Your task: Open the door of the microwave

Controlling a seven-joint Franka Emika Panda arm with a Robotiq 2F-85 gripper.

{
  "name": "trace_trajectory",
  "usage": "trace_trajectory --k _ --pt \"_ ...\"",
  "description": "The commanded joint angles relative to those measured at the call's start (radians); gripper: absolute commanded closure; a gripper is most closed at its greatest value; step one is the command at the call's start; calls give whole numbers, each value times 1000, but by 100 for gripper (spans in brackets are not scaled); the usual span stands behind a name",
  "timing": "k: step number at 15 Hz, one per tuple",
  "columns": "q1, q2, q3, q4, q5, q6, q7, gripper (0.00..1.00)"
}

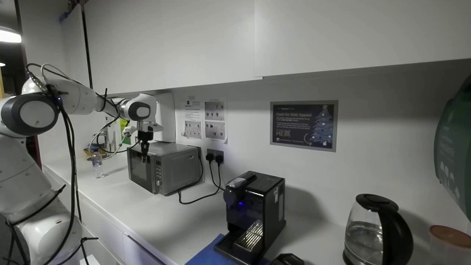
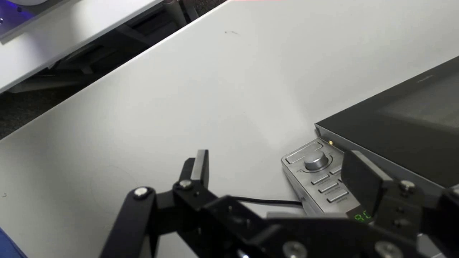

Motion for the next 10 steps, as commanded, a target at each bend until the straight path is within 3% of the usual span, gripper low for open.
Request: trace_trajectory --k 1,10 --pt "17 17 8 44 -63 4 45 0" --pt "26 11 -5 23 -50 0 26 0"
